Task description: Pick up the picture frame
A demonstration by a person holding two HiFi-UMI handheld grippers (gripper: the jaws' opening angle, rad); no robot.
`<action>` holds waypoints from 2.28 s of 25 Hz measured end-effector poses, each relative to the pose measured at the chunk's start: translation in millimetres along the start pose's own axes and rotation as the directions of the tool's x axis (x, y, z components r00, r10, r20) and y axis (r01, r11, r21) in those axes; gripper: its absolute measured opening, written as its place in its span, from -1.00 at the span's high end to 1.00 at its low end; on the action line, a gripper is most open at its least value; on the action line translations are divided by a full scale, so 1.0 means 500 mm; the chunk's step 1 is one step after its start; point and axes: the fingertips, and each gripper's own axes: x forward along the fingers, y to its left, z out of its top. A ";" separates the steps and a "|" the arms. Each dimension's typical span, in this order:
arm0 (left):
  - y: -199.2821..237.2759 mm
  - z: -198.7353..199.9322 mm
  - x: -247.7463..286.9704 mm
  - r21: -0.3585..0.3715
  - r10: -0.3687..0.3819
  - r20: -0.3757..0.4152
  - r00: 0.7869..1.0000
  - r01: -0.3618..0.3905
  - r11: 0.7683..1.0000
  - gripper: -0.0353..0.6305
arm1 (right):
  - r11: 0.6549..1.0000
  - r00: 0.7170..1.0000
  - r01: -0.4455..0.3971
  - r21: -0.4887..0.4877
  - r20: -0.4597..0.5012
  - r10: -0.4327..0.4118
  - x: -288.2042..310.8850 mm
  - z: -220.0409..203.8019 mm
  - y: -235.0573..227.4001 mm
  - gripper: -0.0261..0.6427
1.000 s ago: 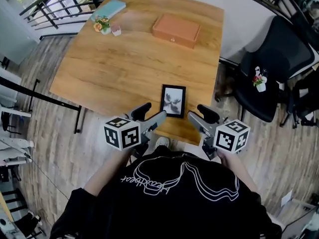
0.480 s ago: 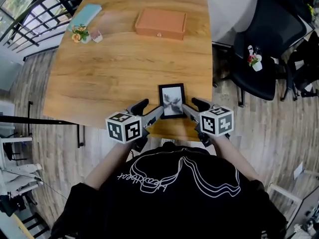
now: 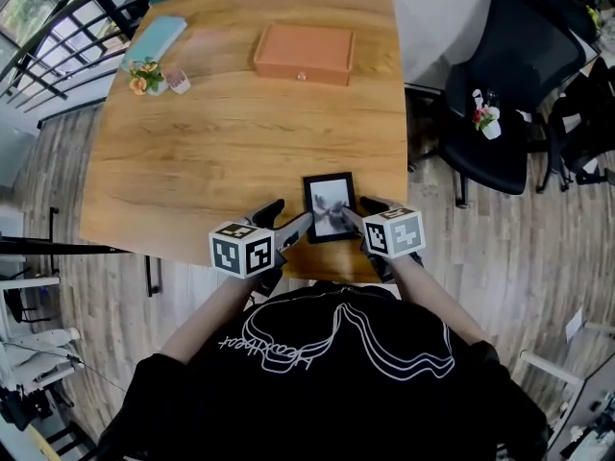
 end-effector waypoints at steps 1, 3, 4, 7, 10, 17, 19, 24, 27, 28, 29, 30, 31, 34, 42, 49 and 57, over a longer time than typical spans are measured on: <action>0.003 0.000 0.001 -0.003 0.000 -0.004 1.000 0.000 1.000 0.02 | 1.000 1.000 0.008 0.002 -0.005 -0.008 0.003 -0.001 -0.001 0.27; 0.006 0.000 0.005 -0.006 -0.002 -0.009 1.000 0.002 1.000 0.02 | 1.000 1.000 0.022 -0.001 -0.019 -0.022 0.007 -0.003 -0.002 0.29; 0.008 0.001 0.008 -0.007 -0.003 -0.012 1.000 0.003 1.000 0.01 | 1.000 0.999 0.030 -0.006 -0.026 -0.030 0.009 -0.004 -0.003 0.30; 0.013 0.000 0.013 -0.011 -0.003 -0.016 1.000 0.003 1.000 0.02 | 0.997 0.997 0.062 -0.036 -0.043 -0.064 0.013 -0.006 -0.007 0.39; 0.015 -0.003 0.018 -0.020 -0.005 -0.019 1.000 0.004 1.000 0.02 | 0.997 0.996 0.068 -0.038 -0.060 -0.070 0.015 -0.007 -0.007 0.39; 0.008 -0.007 0.031 -0.023 -0.017 -0.032 0.999 0.016 1.000 0.02 | 0.997 0.997 0.039 0.073 -0.075 -0.034 0.015 -0.003 -0.012 0.52; 0.002 -0.009 0.036 -0.030 -0.019 -0.034 0.999 0.018 0.999 0.02 | 0.991 0.998 0.014 0.133 -0.069 -0.004 0.015 -0.004 -0.016 0.57; -0.005 -0.018 0.051 -0.045 -0.004 -0.048 0.999 0.002 0.999 0.02 | 0.967 0.995 -0.058 0.250 -0.060 0.075 0.018 0.000 -0.023 0.60; -0.007 -0.029 0.055 -0.059 0.017 -0.065 0.998 -0.021 0.998 0.02 | 0.946 0.990 -0.103 0.308 -0.058 0.127 0.018 0.000 -0.026 0.61; -0.010 -0.033 0.056 -0.064 0.022 -0.071 0.997 -0.027 0.998 0.02 | 0.938 0.988 -0.117 0.326 -0.056 0.143 0.017 -0.001 -0.027 0.61; -0.013 -0.036 0.056 -0.070 0.027 -0.076 0.997 -0.033 0.997 0.02 | 0.931 0.986 -0.131 0.341 -0.055 0.158 0.016 -0.001 -0.027 0.61; -0.016 -0.037 0.058 -0.077 0.032 -0.079 0.996 -0.038 0.996 0.02 | 0.924 0.983 -0.143 0.354 -0.054 0.173 0.015 -0.001 -0.027 0.61; -0.018 -0.038 0.061 -0.083 0.035 -0.081 0.996 -0.042 0.996 0.02 | 0.917 0.981 -0.156 0.367 -0.054 0.188 0.015 -0.001 -0.027 0.61; -0.027 -0.042 0.078 -0.102 0.041 -0.089 0.995 -0.050 0.994 0.02 | 0.898 0.971 -0.191 0.396 -0.059 0.232 0.016 0.000 -0.028 0.61; -0.039 -0.056 0.114 -0.176 0.026 -0.127 0.992 -0.048 0.983 0.26 | 0.865 0.949 -0.246 0.437 -0.074 0.307 0.019 -0.001 -0.028 0.62; -0.040 -0.048 0.113 -0.181 0.042 -0.141 0.989 -0.068 0.981 0.52 | 0.871 0.942 -0.257 0.418 -0.091 0.322 0.019 0.001 -0.026 0.61; -0.063 -0.019 0.117 -0.284 0.043 -0.059 0.997 -0.058 0.957 0.66 | 0.897 0.943 -0.271 0.348 -0.091 0.320 0.002 0.004 -0.036 0.46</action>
